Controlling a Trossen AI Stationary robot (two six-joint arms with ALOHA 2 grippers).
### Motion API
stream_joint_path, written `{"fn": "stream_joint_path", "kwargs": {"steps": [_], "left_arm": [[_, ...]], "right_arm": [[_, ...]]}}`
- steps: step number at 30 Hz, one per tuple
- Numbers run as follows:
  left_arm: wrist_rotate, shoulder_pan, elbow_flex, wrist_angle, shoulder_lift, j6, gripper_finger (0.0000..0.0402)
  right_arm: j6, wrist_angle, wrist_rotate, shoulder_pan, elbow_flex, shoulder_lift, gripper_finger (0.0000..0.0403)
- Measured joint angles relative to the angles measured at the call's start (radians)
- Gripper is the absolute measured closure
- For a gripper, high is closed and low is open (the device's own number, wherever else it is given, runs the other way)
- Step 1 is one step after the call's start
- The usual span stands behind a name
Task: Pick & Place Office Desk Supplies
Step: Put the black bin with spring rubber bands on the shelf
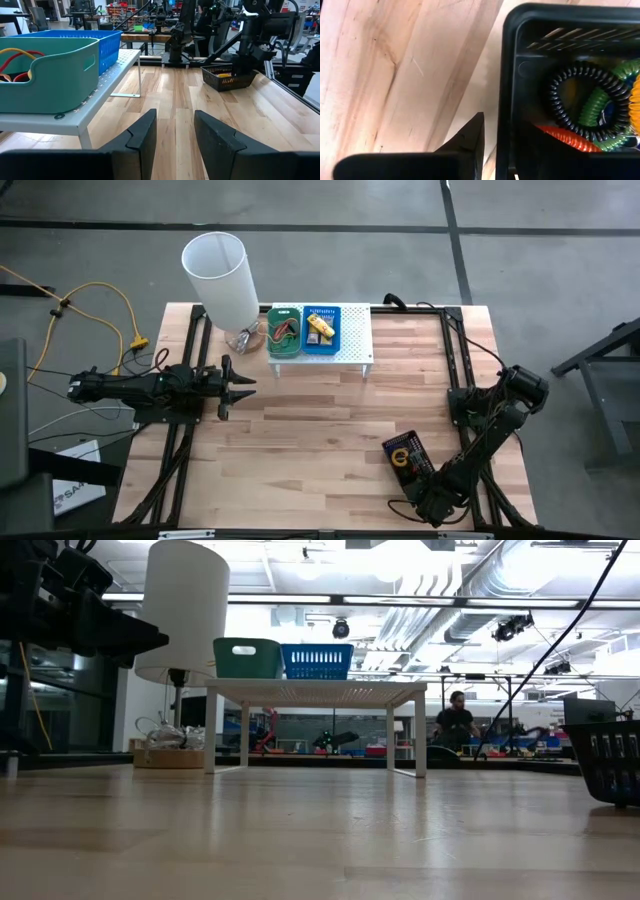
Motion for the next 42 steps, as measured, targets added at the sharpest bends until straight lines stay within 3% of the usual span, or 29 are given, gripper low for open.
{"fn": "stream_joint_path", "kwargs": {"steps": [15, 33, 42], "left_arm": [[0.000, 0.000, 0.000, 0.000, 0.000, 0.000, 0.0275], [0.000, 0.000, 0.000, 0.000, 0.000, 0.000, 0.0275], [0.000, 0.000, 0.000, 0.000, 0.000, 0.000, 0.0275]], "right_arm": [[0.000, -0.001, 0.000, 0.000, 0.000, 0.000, 0.0397], [0.021, -0.001, 0.000, -0.014, 0.002, -0.006, 0.0400], [-0.024, -0.158, -0.003, -0.085, 0.131, -0.024, 0.0401]]}}
